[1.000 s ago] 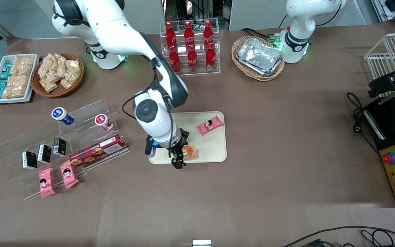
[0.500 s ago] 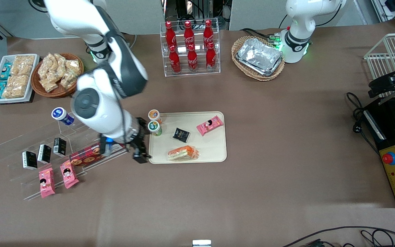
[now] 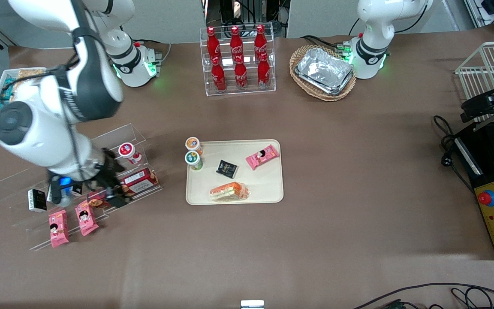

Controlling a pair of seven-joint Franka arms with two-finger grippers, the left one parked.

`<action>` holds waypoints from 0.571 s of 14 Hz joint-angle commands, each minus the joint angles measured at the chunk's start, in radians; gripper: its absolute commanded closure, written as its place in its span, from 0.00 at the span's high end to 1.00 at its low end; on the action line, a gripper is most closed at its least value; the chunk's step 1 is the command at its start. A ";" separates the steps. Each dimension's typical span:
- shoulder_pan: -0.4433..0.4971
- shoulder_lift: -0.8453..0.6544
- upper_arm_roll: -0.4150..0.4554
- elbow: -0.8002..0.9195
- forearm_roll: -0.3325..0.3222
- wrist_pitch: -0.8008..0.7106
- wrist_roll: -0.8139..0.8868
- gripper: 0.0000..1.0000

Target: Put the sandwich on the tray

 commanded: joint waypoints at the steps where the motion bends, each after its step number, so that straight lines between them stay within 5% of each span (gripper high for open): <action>1: -0.041 -0.060 0.009 -0.050 -0.073 -0.002 -0.232 1.00; 8: -0.159 -0.142 0.009 -0.139 -0.113 -0.002 -0.712 1.00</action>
